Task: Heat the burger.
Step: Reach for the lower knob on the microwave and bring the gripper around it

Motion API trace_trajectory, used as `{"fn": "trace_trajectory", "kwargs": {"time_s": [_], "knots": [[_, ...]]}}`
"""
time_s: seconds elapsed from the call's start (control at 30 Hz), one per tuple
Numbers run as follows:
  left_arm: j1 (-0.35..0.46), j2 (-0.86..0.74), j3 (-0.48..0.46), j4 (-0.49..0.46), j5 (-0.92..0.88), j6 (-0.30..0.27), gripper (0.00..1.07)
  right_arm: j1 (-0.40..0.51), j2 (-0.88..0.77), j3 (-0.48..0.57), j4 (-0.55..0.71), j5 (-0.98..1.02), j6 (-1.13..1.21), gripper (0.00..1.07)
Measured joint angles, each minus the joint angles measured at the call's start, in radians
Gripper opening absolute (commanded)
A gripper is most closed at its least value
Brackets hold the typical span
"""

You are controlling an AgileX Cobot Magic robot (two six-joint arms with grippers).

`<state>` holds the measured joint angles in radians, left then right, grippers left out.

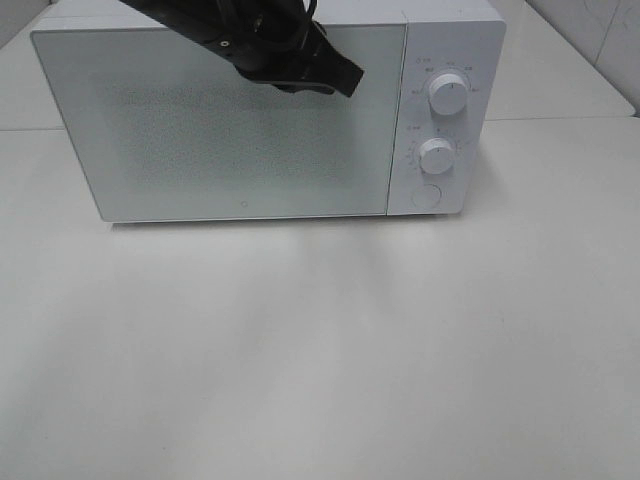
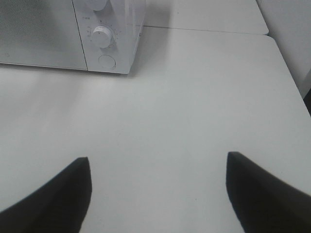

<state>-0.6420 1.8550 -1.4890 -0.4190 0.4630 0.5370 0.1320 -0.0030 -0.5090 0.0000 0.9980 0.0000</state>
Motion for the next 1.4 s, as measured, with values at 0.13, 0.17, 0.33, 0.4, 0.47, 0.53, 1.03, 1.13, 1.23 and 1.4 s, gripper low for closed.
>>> {"fn": "trace_trajectory", "kwargs": {"time_s": [0.13,0.17,0.33,0.4,0.47,0.53,1.03,1.13,1.23,1.4], "knots": [[0.0,-0.037,0.0,0.187,0.165,-0.247,0.0,0.0,0.0,0.0,0.0,0.0,0.0,0.7],[0.0,-0.045,0.0,0.222,0.197,-0.297,0.0,0.0,0.0,0.0,0.006,0.0,0.0,0.7],[0.001,-0.095,0.0,0.339,0.344,-0.477,0.0,0.0,0.0,0.0,0.0,0.0,0.0,0.7],[0.001,-0.103,0.0,0.353,0.377,-0.495,0.0,0.0,0.0,0.0,0.0,0.0,0.0,0.7],[0.002,-0.135,0.0,0.419,0.503,-0.569,0.0,0.0,0.0,0.0,0.0,0.0,0.0,0.7],[0.002,-0.143,0.0,0.43,0.528,-0.583,0.0,0.0,0.0,0.0,0.0,0.0,0.0,0.7],[0.217,-0.29,0.046,0.444,0.74,-0.681,0.0,0.0,0.0,0.0,0.0,0.0,0.0,0.7],[0.28,-0.351,0.112,0.433,0.746,-0.681,0.0,0.0,0.0,0.0,0.0,0.0,0.0,0.7],[0.361,-0.459,0.243,0.428,0.752,-0.681,0.0,0.0,0.0,0.0,0.0,0.0,0.0,0.7],[0.392,-0.585,0.389,0.428,0.744,-0.681,0.0,0.0,0.0,0.0,0.006,0.0,0.0,0.7]]}}
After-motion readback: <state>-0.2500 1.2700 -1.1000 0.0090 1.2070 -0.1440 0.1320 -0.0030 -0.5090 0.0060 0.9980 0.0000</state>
